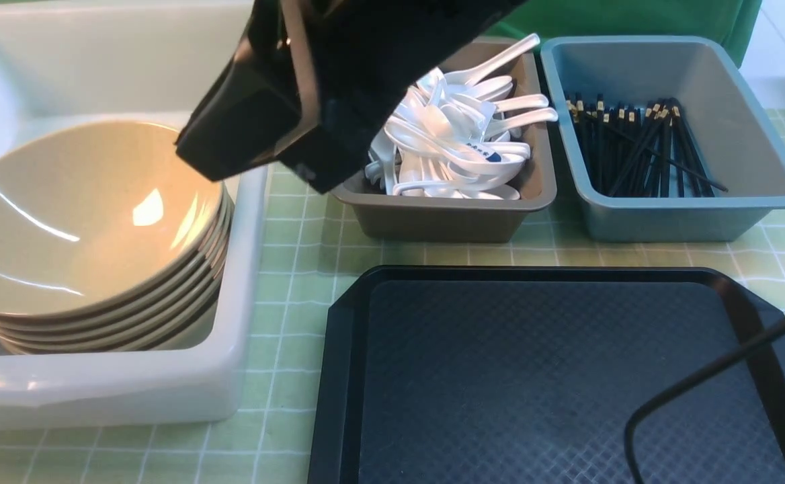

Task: On green table put chopsticks spoon bowls plates into blue grey white boxes.
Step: 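Place the white bowl into the white bin with the other dishes with the left gripper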

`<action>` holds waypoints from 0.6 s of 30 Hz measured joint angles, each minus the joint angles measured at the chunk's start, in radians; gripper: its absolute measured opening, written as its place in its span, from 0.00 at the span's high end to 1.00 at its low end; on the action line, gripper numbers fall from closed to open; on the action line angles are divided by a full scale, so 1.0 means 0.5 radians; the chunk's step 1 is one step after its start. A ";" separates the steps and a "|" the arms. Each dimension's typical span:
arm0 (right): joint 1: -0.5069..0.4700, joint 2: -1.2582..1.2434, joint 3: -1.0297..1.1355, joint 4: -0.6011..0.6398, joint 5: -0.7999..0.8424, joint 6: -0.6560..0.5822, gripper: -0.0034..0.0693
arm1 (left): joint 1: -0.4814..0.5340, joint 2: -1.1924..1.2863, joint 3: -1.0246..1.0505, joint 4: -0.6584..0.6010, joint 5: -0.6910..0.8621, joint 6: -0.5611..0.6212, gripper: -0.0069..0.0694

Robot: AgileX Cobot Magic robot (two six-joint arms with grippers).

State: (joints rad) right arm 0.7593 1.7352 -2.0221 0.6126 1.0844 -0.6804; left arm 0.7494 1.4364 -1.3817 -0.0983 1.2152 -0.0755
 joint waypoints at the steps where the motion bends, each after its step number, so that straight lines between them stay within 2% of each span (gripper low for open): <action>1: 0.000 -0.007 -0.002 0.002 0.005 0.000 0.82 | 0.000 0.040 0.000 0.001 -0.004 -0.031 0.89; 11: 0.000 -0.014 -0.002 0.002 0.021 0.035 0.81 | -0.004 0.257 0.000 -0.001 0.029 -0.204 0.87; 16: 0.000 -0.017 -0.004 0.002 0.054 0.055 0.81 | -0.014 0.257 0.000 -0.001 0.034 -0.220 0.75; 18: 0.000 -0.027 -0.004 0.002 0.062 0.055 0.81 | -0.016 0.257 0.000 0.001 0.035 -0.234 0.64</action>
State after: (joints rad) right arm 0.7593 1.7219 -2.0244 0.6136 1.1156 -0.6531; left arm 0.7412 1.5648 -1.3817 -0.0977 1.2328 -0.1923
